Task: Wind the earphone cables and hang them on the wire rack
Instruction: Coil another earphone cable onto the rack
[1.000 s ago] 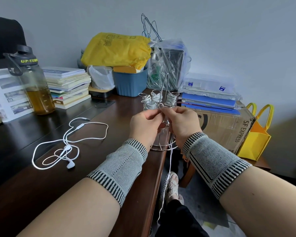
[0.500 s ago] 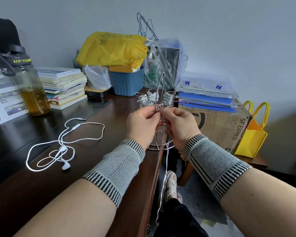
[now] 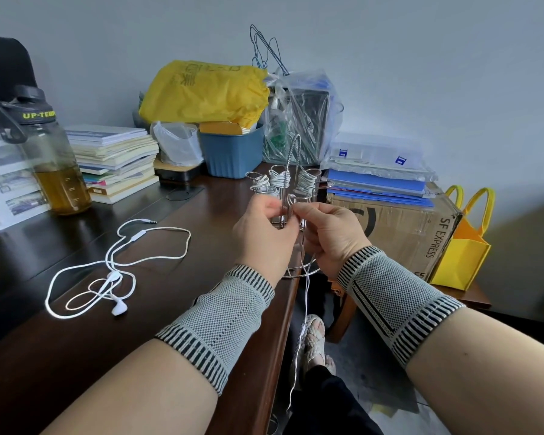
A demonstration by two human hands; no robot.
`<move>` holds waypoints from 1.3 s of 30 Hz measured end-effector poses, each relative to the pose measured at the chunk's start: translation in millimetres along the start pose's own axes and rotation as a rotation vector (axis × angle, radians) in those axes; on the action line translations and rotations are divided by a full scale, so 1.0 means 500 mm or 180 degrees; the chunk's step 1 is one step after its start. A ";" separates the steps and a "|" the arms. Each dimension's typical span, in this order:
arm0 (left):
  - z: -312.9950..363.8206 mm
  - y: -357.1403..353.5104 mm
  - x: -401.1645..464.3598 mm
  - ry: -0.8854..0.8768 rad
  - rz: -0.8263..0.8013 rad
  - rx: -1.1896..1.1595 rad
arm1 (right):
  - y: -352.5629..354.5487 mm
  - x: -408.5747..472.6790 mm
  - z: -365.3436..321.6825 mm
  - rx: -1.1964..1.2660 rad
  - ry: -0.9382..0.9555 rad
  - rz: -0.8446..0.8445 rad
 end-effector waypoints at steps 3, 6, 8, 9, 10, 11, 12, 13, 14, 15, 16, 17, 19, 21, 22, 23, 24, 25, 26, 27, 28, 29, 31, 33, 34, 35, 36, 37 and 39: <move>0.003 -0.001 -0.008 -0.0168 -0.0002 0.0431 | 0.003 0.005 0.004 -0.0001 -0.0017 0.0009; 0.006 -0.002 -0.010 -0.0357 -0.0038 0.0701 | 0.004 0.005 0.004 0.0015 -0.0043 -0.0032; 0.003 -0.002 -0.006 -0.0328 -0.0095 0.0632 | 0.006 0.005 0.004 0.0024 -0.0066 -0.0050; -0.002 -0.003 -0.003 -0.0247 -0.0131 0.0490 | 0.007 0.005 0.004 0.0015 -0.0063 -0.0059; -0.007 -0.003 -0.002 -0.0124 -0.0177 0.0308 | 0.008 0.006 0.004 0.0004 -0.0050 -0.0060; -0.013 -0.004 -0.001 0.0011 -0.0220 0.0155 | 0.011 0.008 0.004 -0.0007 -0.0037 -0.0055; -0.016 -0.004 -0.002 0.0123 -0.0254 0.0058 | 0.014 0.009 0.004 -0.0025 -0.0027 -0.0045; -0.019 -0.004 -0.002 0.0204 -0.0279 -0.0009 | 0.017 0.010 0.004 -0.0051 -0.0017 -0.0034; -0.021 -0.005 -0.002 0.0261 -0.0304 -0.0080 | 0.020 0.009 0.003 -0.0087 -0.0010 -0.0029; -0.023 -0.007 -0.001 0.0303 -0.0332 -0.0145 | 0.023 0.009 0.001 -0.0141 -0.0003 -0.0019; -0.024 -0.009 0.000 0.0336 -0.0368 -0.0205 | 0.025 0.010 -0.001 -0.0199 0.0006 -0.0006; -0.026 -0.011 0.000 0.0382 -0.0411 -0.0274 | 0.028 0.010 -0.003 -0.0267 0.0017 0.0024; -0.031 -0.014 0.000 0.0505 -0.0487 -0.0474 | 0.035 0.011 -0.007 -0.0434 0.0020 0.0124; -0.035 -0.014 0.000 0.0600 -0.0529 -0.0642 | 0.044 0.013 -0.013 -0.0581 -0.0001 0.0235; -0.036 -0.013 0.001 0.0627 -0.0534 -0.0678 | 0.049 0.013 -0.018 -0.0638 -0.0017 0.0276; -0.037 -0.014 0.002 0.0623 -0.0532 -0.0660 | 0.054 0.013 -0.024 -0.0708 -0.0037 0.0308; -0.037 -0.016 0.003 0.0597 -0.0533 -0.0609 | 0.058 0.013 -0.032 -0.0807 -0.0071 0.0352; -0.036 -0.016 0.004 0.0568 -0.0530 -0.0555 | 0.063 0.013 -0.040 -0.0933 -0.0122 0.0418; -0.036 -0.017 0.004 0.0556 -0.0528 -0.0529 | 0.068 0.013 -0.050 -0.1057 -0.0185 0.0502; -0.037 -0.019 0.004 0.0562 -0.0530 -0.0529 | 0.073 0.014 -0.061 -0.1154 -0.0245 0.0586; -0.037 -0.019 0.003 0.0580 -0.0529 -0.0546 | 0.074 0.015 -0.072 -0.1236 -0.0300 0.0651; -0.039 -0.019 0.003 0.0605 -0.0524 -0.0566 | 0.074 0.016 -0.083 -0.1316 -0.0351 0.0704; -0.039 -0.019 0.002 0.0639 -0.0518 -0.0613 | 0.066 0.021 -0.103 -0.1433 -0.0405 0.0792; -0.040 -0.019 0.001 0.0674 -0.0517 -0.0687 | 0.051 0.026 -0.120 -0.1424 -0.0425 0.0789; -0.040 -0.020 0.001 0.0692 -0.0521 -0.0722 | 0.042 0.029 -0.128 -0.1430 -0.0456 0.0753; -0.042 -0.022 0.002 0.0693 -0.0525 -0.0724 | 0.032 0.031 -0.134 -0.1469 -0.0502 0.0696; -0.043 -0.022 0.003 0.0683 -0.0527 -0.0698 | 0.021 0.031 -0.139 -0.1544 -0.0557 0.0609; -0.045 -0.023 0.005 0.0667 -0.0528 -0.0663 | 0.009 0.030 -0.145 -0.1649 -0.0596 0.0512; -0.049 -0.022 0.007 0.0642 -0.0527 -0.0636 | -0.016 0.025 -0.157 -0.2024 -0.0541 0.0305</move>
Point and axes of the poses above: each hand's wrist, its own x-axis towards the middle knuckle, its own y-axis out of the back of the hand, z = x × y, the point moved 6 cm from there along x, towards the middle knuckle, and after that the axes turned 3 degrees about z, right-handed, at the moved point
